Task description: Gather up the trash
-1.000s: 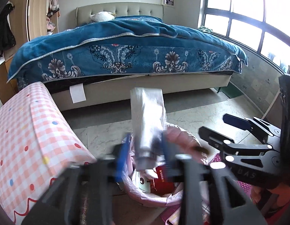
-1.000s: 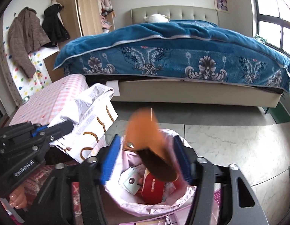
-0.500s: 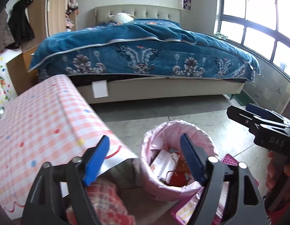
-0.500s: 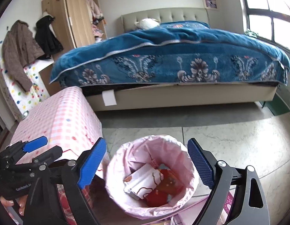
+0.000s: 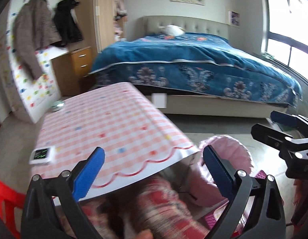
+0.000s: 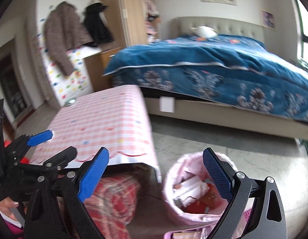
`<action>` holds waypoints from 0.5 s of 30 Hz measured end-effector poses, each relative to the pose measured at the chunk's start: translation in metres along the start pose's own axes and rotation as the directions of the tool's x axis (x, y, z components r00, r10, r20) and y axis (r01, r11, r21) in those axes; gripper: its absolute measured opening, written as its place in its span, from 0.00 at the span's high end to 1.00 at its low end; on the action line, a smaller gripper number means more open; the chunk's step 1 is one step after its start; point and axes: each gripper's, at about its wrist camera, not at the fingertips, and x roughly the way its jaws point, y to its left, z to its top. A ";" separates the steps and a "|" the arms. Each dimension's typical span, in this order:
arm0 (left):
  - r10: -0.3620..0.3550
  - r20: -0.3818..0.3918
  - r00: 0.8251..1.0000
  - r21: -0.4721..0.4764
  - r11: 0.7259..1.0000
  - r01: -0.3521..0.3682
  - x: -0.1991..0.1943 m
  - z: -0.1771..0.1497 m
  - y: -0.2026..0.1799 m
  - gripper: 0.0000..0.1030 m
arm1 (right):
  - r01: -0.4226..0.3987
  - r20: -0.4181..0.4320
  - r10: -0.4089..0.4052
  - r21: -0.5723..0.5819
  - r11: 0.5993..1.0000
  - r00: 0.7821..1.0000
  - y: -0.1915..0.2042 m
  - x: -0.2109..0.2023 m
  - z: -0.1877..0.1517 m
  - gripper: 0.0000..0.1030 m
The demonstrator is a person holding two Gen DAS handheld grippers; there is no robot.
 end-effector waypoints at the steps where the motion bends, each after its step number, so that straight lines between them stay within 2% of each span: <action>1: 0.028 0.001 1.000 -0.022 0.999 -0.028 -0.008 -0.001 0.010 0.07 | -0.003 0.002 0.003 -0.004 1.000 1.000 0.005 0.001 0.002 0.08; 5: 0.141 -0.013 0.990 -0.104 0.984 -0.142 -0.033 -0.004 0.046 0.07 | -0.058 0.023 0.059 -0.052 0.997 0.998 0.038 -0.009 0.012 0.08; 9: 0.206 -0.014 0.978 -0.157 0.966 -0.206 -0.057 -0.010 0.074 0.07 | -0.122 0.029 0.125 -0.084 0.989 0.992 0.066 -0.016 0.025 0.08; 15: 0.315 -0.044 0.948 -0.214 0.924 -0.317 -0.085 -0.028 0.109 0.07 | -0.171 0.006 0.174 -0.138 0.975 0.985 0.116 -0.019 0.032 0.07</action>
